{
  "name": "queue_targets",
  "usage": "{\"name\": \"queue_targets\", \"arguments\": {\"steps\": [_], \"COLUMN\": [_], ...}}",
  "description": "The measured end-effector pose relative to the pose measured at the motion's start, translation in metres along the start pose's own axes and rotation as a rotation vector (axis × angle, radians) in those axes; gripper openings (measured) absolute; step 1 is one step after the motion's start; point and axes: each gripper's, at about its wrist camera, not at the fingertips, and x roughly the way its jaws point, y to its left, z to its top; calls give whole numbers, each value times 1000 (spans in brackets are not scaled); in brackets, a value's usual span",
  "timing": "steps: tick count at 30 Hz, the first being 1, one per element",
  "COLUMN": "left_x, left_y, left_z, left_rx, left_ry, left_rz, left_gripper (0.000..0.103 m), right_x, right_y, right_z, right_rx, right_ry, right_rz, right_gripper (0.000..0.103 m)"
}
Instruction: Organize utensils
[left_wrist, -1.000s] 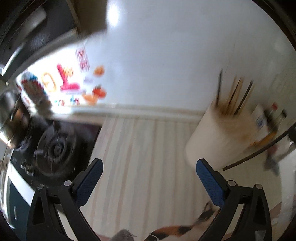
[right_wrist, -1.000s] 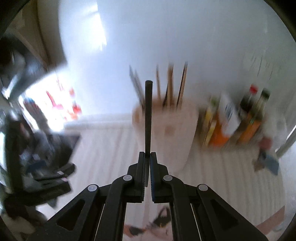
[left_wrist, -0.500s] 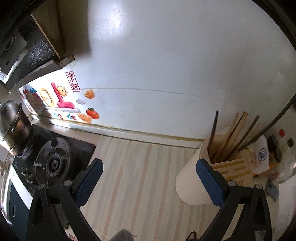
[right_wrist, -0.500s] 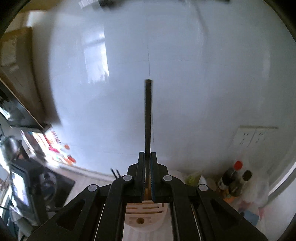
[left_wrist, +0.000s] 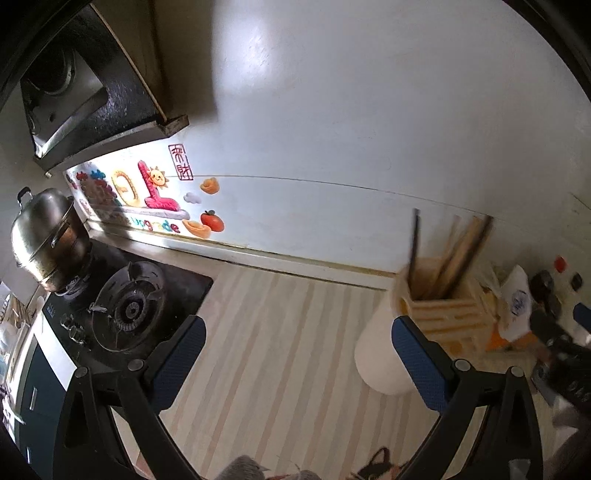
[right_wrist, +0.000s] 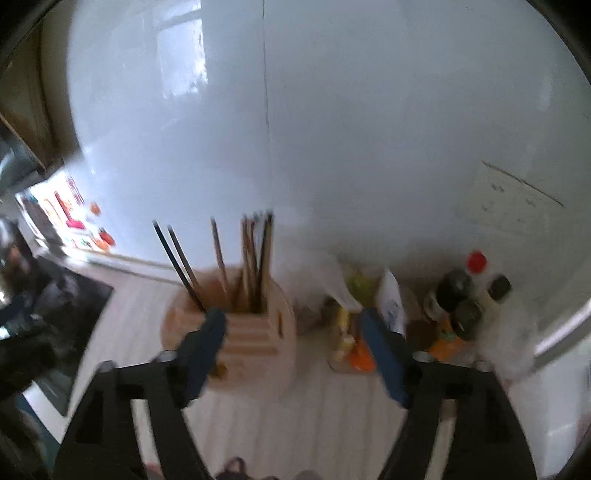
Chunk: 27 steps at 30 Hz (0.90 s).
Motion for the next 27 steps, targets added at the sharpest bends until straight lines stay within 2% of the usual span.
{"name": "queue_targets", "arguments": {"steps": [5, 12, 20, 27], "left_x": [-38, -107, -176, -219], "left_y": [1, 10, 31, 40], "left_z": [-14, -46, -79, -95], "left_rx": [41, 97, 116, 117], "left_ry": [-42, -116, -173, -201], "left_rz": [-32, -98, -156, -185], "left_gripper": [103, 103, 103, 103], "right_x": [-35, -125, -229, -287], "right_y": [1, 7, 27, 35], "right_z": [-35, -81, -129, -157], "right_rx": [23, 88, 132, 140], "right_ry": [-47, -147, -267, -312], "right_rz": [-76, -148, -189, -186], "right_gripper": [101, 102, 103, 103]}}
